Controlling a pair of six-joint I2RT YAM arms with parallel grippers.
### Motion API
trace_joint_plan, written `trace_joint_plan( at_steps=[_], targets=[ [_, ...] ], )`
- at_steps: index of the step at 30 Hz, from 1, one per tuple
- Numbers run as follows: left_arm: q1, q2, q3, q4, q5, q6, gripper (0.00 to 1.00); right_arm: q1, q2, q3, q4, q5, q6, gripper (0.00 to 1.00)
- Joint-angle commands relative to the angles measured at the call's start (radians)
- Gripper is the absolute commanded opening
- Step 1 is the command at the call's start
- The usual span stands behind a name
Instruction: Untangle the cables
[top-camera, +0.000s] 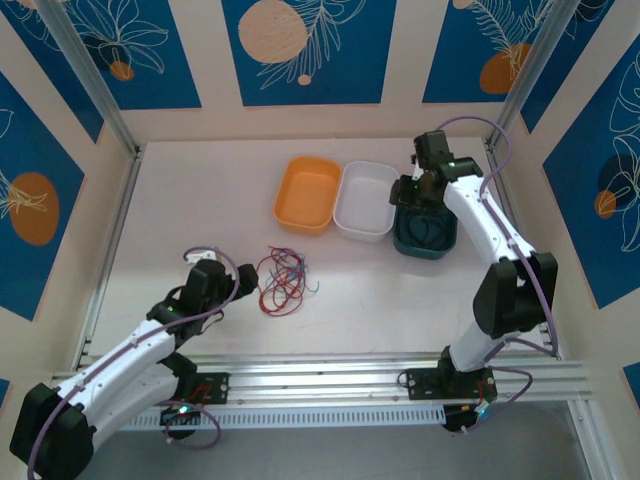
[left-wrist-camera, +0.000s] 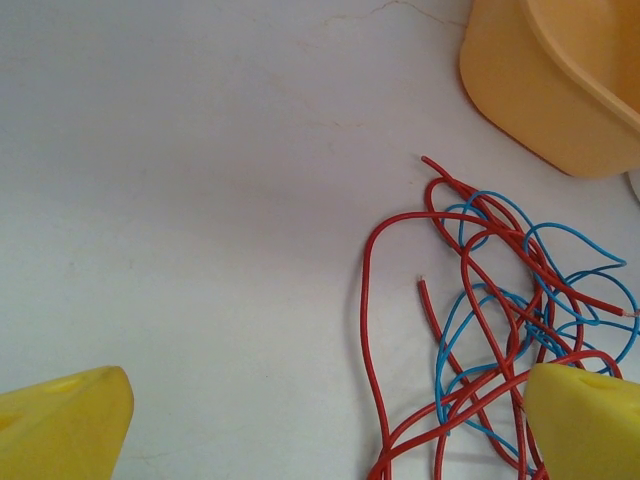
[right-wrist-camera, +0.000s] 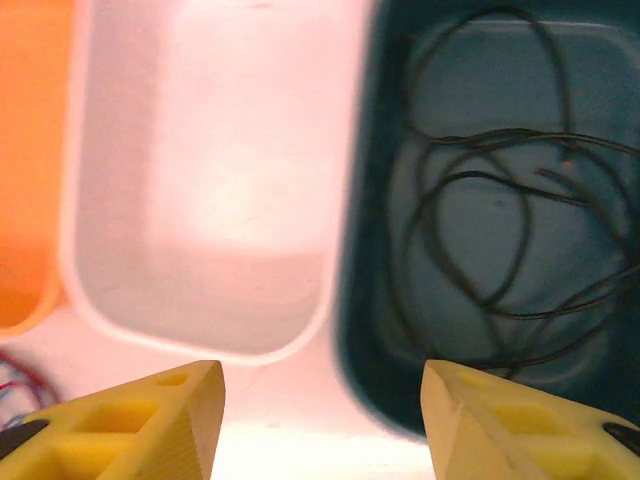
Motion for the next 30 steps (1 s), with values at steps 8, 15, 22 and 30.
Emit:
trace_joint_plan(
  at_steps=[8,15,22,30],
  targets=[
    [0.0,0.129,0.039,0.037,0.058,-0.036,1.0,0.346,-0.047,-0.126,0.17,-0.128,0.162,0.54],
    [0.0,0.25,0.085,0.051,0.132,-0.031,1.0,0.458,0.057,-0.17,0.244,-0.182,0.241,0.52],
    [0.001,0.304,0.089,0.092,0.169,-0.031,1.0,0.477,0.17,-0.135,0.235,-0.218,0.265,0.46],
    [-0.001,0.299,0.085,0.092,0.161,-0.032,1.0,0.514,0.258,-0.078,0.224,-0.247,0.285,0.38]
  ],
)
